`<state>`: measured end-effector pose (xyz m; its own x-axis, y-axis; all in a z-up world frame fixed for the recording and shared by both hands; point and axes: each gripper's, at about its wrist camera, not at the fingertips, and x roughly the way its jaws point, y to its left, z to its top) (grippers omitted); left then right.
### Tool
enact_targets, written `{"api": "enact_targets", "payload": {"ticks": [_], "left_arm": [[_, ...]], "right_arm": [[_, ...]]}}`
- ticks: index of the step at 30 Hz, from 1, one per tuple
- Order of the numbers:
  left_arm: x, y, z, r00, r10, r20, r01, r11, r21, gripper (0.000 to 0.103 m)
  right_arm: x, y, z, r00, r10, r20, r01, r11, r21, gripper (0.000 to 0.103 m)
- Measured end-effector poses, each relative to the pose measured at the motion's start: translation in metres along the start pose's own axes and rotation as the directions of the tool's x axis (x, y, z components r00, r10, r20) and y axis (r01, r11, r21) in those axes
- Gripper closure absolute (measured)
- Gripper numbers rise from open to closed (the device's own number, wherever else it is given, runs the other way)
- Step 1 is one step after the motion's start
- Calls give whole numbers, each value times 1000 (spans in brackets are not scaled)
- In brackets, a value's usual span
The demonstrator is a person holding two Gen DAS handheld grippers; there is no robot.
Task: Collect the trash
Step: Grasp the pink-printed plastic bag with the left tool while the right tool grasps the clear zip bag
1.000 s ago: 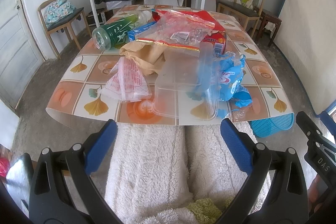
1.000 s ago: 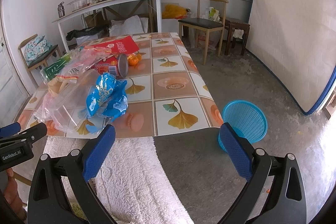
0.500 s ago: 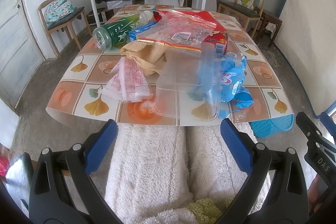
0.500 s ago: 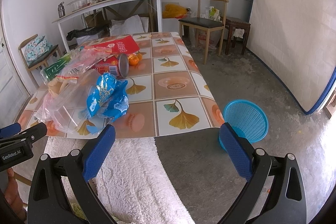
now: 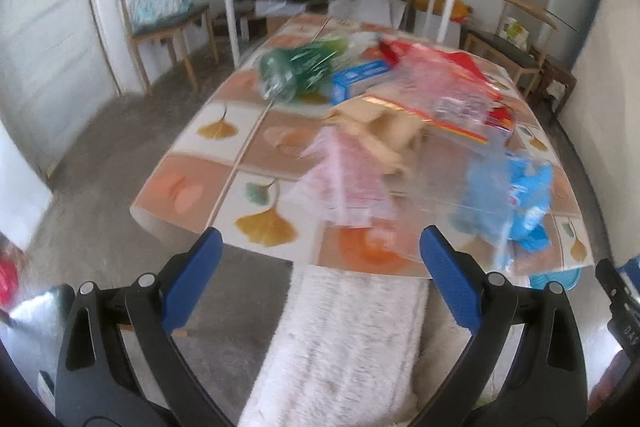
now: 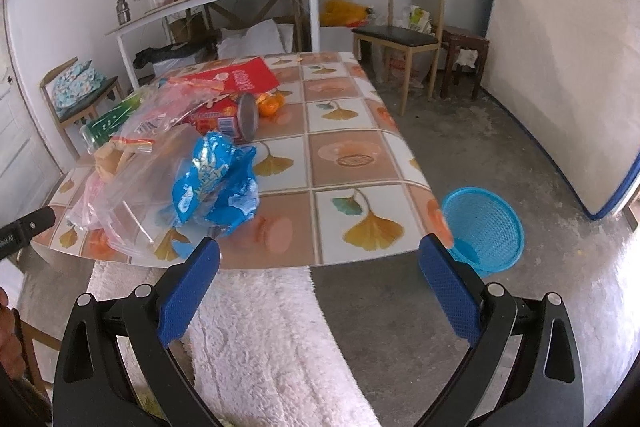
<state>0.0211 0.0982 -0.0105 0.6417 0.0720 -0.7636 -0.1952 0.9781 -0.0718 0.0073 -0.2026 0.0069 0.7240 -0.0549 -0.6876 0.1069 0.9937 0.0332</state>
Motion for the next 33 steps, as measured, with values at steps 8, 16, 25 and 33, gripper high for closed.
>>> {"api": "enact_targets", "payload": {"ticks": [8,16,25,33], "left_arm": [[27,27,20,980,-198,7,198,980,2,7],[79,17,58,951,-304,-57,307,950,60,9],[122,11,71,932,-304,-198,330,937,113,48],[123,18,74,910,-352,-220,378,921,88,50]], "right_arm": [[25,17,22,997,57,46,-56,998,-32,6],[48,25,38,997,72,37,-70,997,-45,6],[71,21,41,998,60,-36,-61,998,-27,6],[71,20,56,996,82,-24,-83,996,-32,6]]}}
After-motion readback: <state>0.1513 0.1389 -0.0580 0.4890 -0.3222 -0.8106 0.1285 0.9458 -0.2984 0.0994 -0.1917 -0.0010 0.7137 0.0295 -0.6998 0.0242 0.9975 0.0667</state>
